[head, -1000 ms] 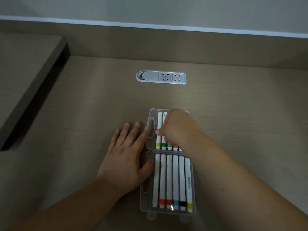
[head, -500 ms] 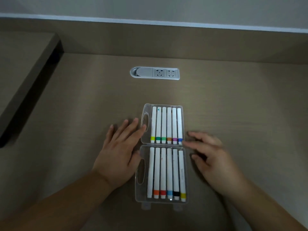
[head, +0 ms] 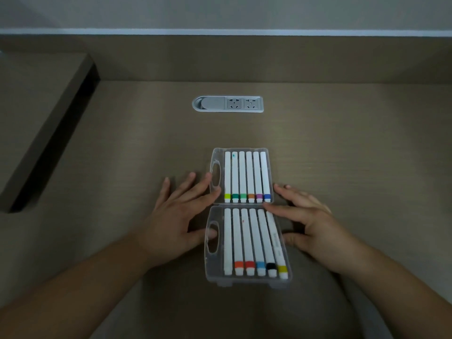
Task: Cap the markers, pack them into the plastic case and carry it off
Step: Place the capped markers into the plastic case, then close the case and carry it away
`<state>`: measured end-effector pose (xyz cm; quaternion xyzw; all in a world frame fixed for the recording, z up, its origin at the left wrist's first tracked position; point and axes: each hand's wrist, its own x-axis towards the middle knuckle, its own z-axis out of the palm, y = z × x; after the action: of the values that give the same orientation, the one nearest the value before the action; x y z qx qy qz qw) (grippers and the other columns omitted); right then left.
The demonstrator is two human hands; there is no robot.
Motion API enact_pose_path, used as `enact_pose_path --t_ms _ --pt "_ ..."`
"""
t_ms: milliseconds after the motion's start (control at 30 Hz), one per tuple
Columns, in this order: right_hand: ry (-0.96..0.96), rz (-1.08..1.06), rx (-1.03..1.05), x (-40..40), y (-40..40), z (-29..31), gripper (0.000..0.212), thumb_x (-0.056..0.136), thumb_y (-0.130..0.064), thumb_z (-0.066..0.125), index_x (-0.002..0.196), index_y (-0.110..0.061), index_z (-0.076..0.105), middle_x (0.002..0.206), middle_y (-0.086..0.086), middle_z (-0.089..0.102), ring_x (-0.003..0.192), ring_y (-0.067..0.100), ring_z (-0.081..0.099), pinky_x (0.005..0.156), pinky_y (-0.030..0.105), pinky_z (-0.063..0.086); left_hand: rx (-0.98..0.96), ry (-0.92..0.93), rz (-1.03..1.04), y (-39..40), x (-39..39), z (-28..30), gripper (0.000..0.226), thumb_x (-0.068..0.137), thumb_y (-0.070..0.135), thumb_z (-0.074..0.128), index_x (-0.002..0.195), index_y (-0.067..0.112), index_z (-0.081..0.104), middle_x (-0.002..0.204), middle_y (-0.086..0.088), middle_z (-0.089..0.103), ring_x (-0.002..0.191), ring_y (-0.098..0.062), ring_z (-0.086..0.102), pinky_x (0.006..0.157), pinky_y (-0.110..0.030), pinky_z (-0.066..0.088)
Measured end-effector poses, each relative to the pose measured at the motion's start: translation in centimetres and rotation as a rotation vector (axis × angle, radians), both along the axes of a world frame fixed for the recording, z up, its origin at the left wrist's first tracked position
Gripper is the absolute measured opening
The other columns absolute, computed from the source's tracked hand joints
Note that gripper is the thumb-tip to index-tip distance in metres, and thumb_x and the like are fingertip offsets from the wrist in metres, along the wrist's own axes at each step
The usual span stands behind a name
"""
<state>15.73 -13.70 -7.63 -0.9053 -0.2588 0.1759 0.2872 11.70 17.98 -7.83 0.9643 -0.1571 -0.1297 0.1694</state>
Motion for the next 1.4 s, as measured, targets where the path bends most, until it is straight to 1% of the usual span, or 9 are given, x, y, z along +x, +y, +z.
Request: enact_pose_path --t_ms 133,333,567,733,933,1067,1167,1267,1400 --pt "-0.024 -0.056 0.133 -0.1 0.2 -0.3 0.043 0.078 -0.069 0.054 0.121 -0.066 0.051 0.154 -0.023 0.03 0.145 0.001 0.018 0.12 0.039 0.019 -0.16 -0.044 0.073 -0.4 -0.2 -0.2 0.061 0.093 0.073 0.03 0.15 0.057 0.016 0.162 0.031 -0.003 0.151 -0.002 -0.016 0.122 -0.054 -0.011" --pt "-0.109 -0.274 0.306 -1.0 1.9 -1.0 0.036 0.09 -0.047 0.052 0.118 -0.033 0.07 0.133 -0.015 0.061 0.131 0.01 0.047 0.112 0.042 0.035 -0.334 -0.148 0.304 -2.5 -1.1 -0.8 0.05 0.097 0.067 0.022 0.136 0.051 0.049 0.152 0.02 0.044 0.15 -0.009 0.026 0.125 -0.047 0.004" --pt "-0.025 -0.633 0.399 -2.8 4.8 -0.8 0.035 0.094 -0.019 0.062 0.128 -0.027 0.063 0.131 -0.015 0.057 0.132 0.006 0.046 0.113 0.025 0.032 -0.389 -0.175 0.589 -6.7 -1.9 -0.7 0.059 0.099 0.047 0.037 0.155 0.029 0.032 0.153 0.012 0.046 0.145 -0.002 0.033 0.126 -0.035 0.005" --pt "-0.077 -0.733 0.36 -3.7 6.4 -0.7 0.041 0.094 -0.02 0.061 0.135 -0.018 0.058 0.137 -0.003 0.059 0.131 0.011 0.049 0.113 0.038 0.038 -0.447 -0.176 0.746 -8.7 -2.4 -0.4 0.065 0.098 0.039 0.054 0.155 0.025 0.028 0.154 0.009 0.044 0.146 0.0 0.025 0.122 -0.022 -0.002" --pt "-0.13 -0.75 0.268 -4.1 7.1 0.1 0.04 0.094 -0.02 0.061 0.134 -0.017 0.058 0.135 -0.001 0.059 0.13 0.013 0.048 0.109 0.028 0.036 -0.437 -0.204 0.819 -9.4 -2.7 0.1 0.064 0.093 0.037 0.062 0.151 0.022 0.04 0.148 0.006 0.049 0.137 0.003 0.028 0.125 -0.037 0.017" --pt "-0.128 -0.738 0.274 -3.8 7.1 0.7 0.039 0.093 -0.021 0.063 0.132 -0.023 0.06 0.116 -0.012 0.062 0.115 0.006 0.053 0.097 0.026 0.045 -0.498 -0.164 0.883 -9.6 -2.3 0.7 0.056 0.092 0.039 0.064 0.144 0.03 0.048 0.137 0.01 0.053 0.134 -0.007 0.039 0.112 -0.038 0.041" --pt "-0.031 -0.723 0.381 -3.3 7.0 1.4 0.039 0.091 -0.014 0.065 0.119 -0.04 0.063 0.109 -0.023 0.063 0.109 -0.002 0.056 0.09 0.016 0.047 -0.581 -0.113 0.902 -9.1 -1.3 0.8 0.04 0.085 0.036 0.072 0.122 0.043 0.057 0.12 0.02 0.06 0.121 -0.01 0.053 0.096 -0.04 0.054" --pt "0.093 -0.712 0.513 -2.4 6.7 1.7 0.052 0.085 0.003 0.065 0.107 -0.043 0.062 0.105 -0.013 0.069 0.098 -0.004 0.064 0.079 0.005 0.048 -0.625 -0.036 0.899 -8.6 -0.2 1.1 0.04 0.078 0.024 0.08 0.11 0.035 0.058 0.111 0.014 0.063 0.108 -0.009 0.062 0.085 -0.034 0.058" --pt "0.26 -0.734 0.726 -1.0 6.2 2.4 0.048 0.078 0.012 0.062 0.104 -0.029 0.069 0.091 -0.006 0.075 0.085 0.006 0.07 0.066 0.014 0.052 -0.706 -0.111 0.74 -9.1 -0.6 2.1 0.053 0.074 0.008 0.079 0.104 0.048 0.06 0.105 0.016 0.067 0.099 0.003 0.063 0.077 -0.017 0.053"
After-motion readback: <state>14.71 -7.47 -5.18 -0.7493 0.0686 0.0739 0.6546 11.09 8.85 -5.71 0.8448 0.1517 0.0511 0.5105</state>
